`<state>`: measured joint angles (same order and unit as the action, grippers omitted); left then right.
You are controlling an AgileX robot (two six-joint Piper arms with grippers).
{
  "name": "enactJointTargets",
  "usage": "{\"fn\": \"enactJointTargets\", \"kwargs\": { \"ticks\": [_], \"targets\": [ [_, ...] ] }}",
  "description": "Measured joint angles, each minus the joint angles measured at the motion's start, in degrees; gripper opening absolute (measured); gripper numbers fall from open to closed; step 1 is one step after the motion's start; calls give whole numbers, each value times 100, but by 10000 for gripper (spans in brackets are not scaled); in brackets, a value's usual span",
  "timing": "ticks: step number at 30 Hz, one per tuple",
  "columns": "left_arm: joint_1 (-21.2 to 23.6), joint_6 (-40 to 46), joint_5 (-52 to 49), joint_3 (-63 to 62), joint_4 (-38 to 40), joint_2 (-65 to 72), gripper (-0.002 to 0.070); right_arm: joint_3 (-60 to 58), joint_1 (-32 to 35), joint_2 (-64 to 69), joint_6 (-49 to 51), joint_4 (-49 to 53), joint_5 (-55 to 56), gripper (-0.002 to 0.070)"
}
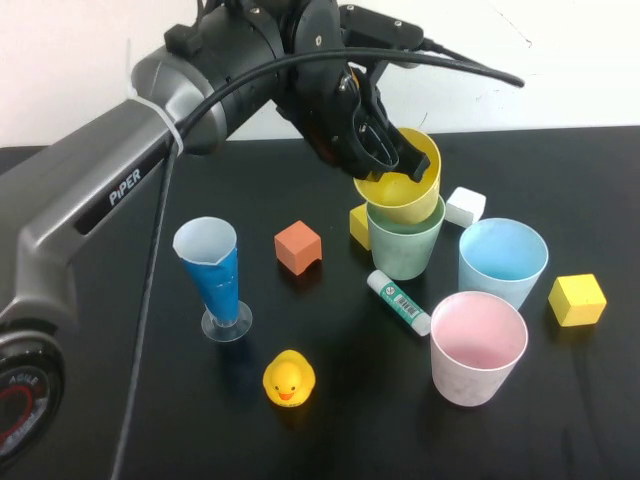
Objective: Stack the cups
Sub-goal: Place the yellow cup on the green cup, then pick up the pink cup
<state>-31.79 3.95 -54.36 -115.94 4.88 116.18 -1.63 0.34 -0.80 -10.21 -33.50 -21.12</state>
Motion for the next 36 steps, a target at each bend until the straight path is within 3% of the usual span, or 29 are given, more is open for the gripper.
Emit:
{"fn": "enactJointTargets", "kwargs": {
  "ticks": [5, 11, 14, 16, 20, 22, 28, 36],
  "targets": [
    [0, 0, 21, 0, -36, 9, 58, 0, 0, 0, 0, -10, 0, -1],
    [0, 0, 94, -3, -46, 59, 277, 0, 0, 0, 0, -10, 0, -1],
    [0, 0, 47, -118, -97, 59, 307, 0, 0, 0, 0, -54, 0, -1],
    [0, 86, -121, -190, -152, -39, 267, 0, 0, 0, 0, -224, 26, -1],
    [0, 496, -792, -190, -250, -473, 75, 14, 0, 0, -10, -610, 250, -1],
    [0, 636, -1120, -201, -272, -759, 32, 149, 0, 0, -142, -655, 261, -1],
    [0, 752, -1042, 576, -114, -1697, 4, 1015, 0, 978, -968, -709, 111, -1],
    [0, 454, 571, 3826, -51, -3493, 2, 3178, 0, 3505, -3311, -540, -1106, -1]
  ]
}}
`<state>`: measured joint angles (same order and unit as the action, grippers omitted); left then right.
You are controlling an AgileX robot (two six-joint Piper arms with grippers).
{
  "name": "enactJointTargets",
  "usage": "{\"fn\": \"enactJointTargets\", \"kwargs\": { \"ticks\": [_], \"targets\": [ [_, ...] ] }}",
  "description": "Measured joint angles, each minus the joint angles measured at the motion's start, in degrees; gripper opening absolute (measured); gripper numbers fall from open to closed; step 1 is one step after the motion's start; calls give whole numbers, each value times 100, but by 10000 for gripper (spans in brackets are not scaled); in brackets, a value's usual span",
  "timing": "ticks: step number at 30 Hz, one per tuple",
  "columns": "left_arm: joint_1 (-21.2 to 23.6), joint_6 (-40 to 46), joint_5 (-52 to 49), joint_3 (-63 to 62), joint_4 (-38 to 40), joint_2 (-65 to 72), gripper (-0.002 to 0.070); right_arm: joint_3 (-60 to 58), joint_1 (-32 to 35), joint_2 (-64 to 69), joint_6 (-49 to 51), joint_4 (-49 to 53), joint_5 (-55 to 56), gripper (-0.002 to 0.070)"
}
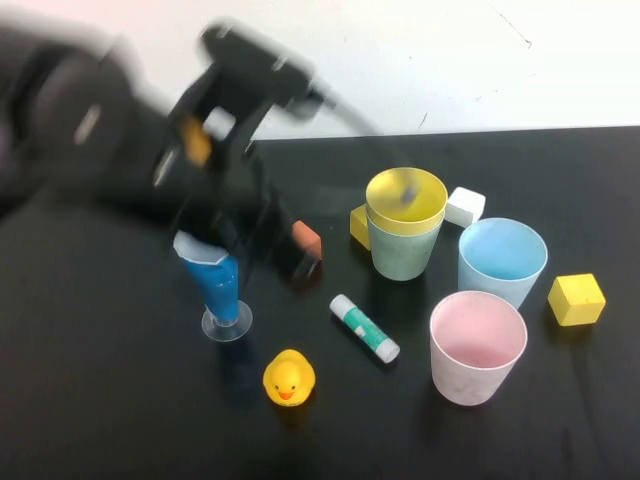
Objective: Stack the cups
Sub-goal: Pick up the pink cup
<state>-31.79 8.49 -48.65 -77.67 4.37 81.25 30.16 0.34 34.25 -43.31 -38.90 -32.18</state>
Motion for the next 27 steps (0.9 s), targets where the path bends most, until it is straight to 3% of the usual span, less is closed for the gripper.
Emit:
{"fn": "enactJointTargets", "kwargs": {
  "ticks": [5, 11, 16, 22, 27],
  "targets": [
    [0, -528, 1346, 2088, 70, -1452, 1, 1533, 0, 1455, -417, 625, -1294, -1],
    [0, -1153, 2094, 3652, -21, -2693, 1, 2954, -145, 2811, -745, 862, -2734, -1],
    [0, -1231, 2258, 4291, 58, -3578, 1, 3766, -1018, 3563, -799, 1275, -3402, -1],
    [0, -1235, 2295, 4739, 58, -4354, 1, 4540, -2188, 4505, 199, 2677, -3637, -1],
    [0, -1245, 2289, 4843, 58, -4694, 1, 5031, -2598, 5218, 819, 3435, -3805, -1]
  ]
}}
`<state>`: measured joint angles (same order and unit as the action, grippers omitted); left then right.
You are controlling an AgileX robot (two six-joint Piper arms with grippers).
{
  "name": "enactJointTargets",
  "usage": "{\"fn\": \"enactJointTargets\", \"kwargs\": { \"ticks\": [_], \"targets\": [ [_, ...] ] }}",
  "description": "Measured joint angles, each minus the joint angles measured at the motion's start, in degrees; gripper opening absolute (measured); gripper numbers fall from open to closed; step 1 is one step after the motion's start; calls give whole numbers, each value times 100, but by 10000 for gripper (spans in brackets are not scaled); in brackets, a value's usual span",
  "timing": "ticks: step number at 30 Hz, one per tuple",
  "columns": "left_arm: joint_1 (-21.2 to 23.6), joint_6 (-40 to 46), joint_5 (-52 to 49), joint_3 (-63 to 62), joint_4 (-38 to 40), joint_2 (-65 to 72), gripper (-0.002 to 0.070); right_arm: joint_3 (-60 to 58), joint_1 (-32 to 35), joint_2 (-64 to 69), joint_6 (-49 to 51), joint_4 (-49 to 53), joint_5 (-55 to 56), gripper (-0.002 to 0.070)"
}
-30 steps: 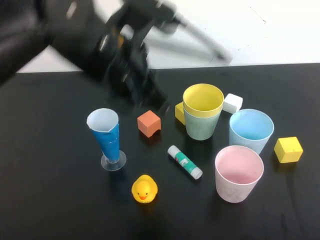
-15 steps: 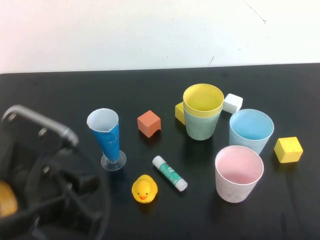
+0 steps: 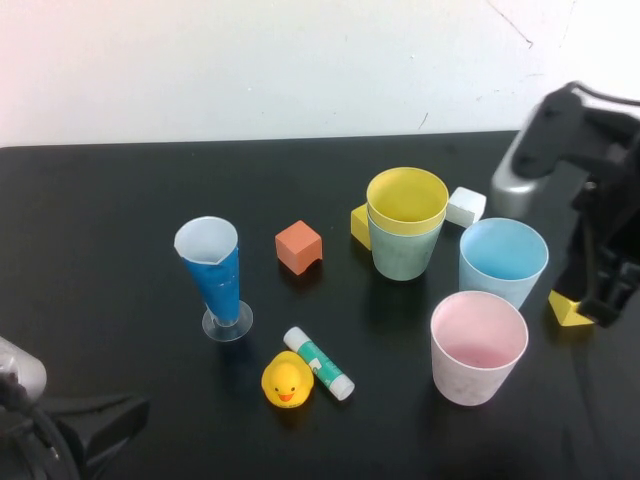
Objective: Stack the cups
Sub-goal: Pick up the pink cup
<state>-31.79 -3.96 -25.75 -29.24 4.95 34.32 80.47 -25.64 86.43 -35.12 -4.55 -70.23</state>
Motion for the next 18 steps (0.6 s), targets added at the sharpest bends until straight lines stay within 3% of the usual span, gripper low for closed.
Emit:
{"fn": "enactJointTargets", "kwargs": {
  "ticks": [7, 15, 18],
  "targets": [
    [0, 39, -79, 7, 0, -34, 1, 169, -138, 587, 221, 123, -14, 36],
    [0, 202, -79, 7, 0, -34, 1, 182, -138, 746, 335, -71, 231, 296],
    [0, 213, -84, 7, 0, -34, 1, 182, -138, 812, 424, -144, 368, 335]
  ]
}}
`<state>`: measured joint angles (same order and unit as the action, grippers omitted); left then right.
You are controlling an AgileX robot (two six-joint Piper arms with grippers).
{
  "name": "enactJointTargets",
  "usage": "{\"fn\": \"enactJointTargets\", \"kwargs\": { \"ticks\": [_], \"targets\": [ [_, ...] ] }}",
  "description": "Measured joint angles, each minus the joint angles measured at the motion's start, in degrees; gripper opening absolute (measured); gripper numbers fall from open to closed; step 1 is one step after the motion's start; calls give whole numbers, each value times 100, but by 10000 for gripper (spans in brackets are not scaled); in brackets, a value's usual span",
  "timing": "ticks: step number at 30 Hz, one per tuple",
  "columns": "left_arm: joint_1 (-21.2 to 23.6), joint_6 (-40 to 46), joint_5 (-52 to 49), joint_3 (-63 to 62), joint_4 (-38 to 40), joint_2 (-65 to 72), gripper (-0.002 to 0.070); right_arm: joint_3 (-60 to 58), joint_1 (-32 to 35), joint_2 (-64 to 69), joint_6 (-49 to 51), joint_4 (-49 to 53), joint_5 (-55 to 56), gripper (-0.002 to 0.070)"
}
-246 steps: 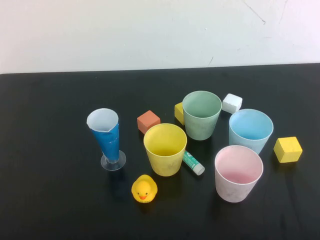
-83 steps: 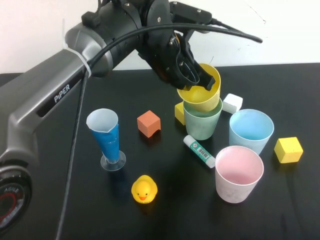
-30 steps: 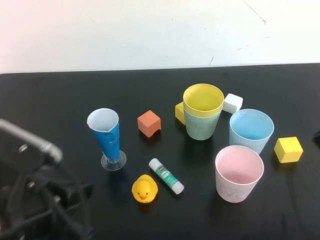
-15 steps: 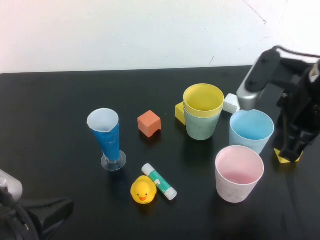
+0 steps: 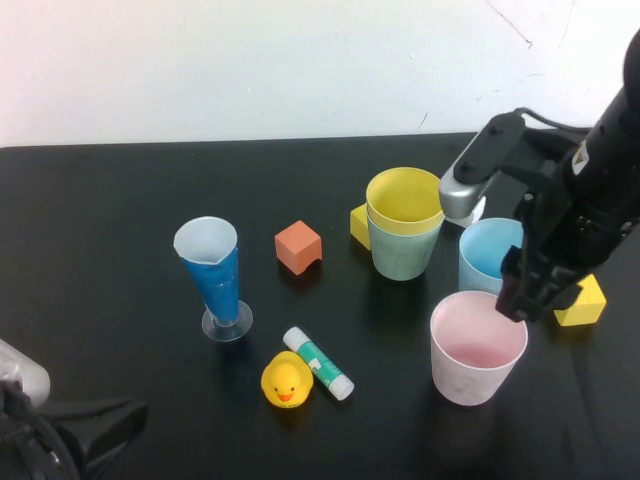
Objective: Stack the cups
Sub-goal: Pick up the pink cup, then place the pink cup on the blue cup
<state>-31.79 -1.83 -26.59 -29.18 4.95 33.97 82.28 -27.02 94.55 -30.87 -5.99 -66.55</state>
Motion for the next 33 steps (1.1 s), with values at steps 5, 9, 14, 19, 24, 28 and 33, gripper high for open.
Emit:
{"fn": "enactJointTargets", "kwargs": {
  "ticks": [5, 9, 14, 19, 24, 28, 33],
  "targets": [
    [0, 0, -36, 0, 0, 0, 1, 0, 0, 297, 250, -270, 151, 347],
    [0, 0, -102, 0, 0, 0, 1, 0, 0, 577, 285, -430, 107, 333],
    [0, 0, -218, 0, 0, 0, 1, 0, 0, 826, 238, -485, 87, 182],
    [0, 8, -271, 0, 0, 0, 1, 13, 0, 718, -101, -761, -181, 26],
    [0, 8, -295, 0, 0, 0, 1, 288, -9, 141, -375, -759, -311, 18],
    [0, 8, -276, 0, 0, 0, 1, 631, -9, -343, -347, -246, -402, 17],
    [0, 8, -71, 0, 0, 0, 1, 980, -9, -381, 179, 973, -390, 17]
  ]
}}
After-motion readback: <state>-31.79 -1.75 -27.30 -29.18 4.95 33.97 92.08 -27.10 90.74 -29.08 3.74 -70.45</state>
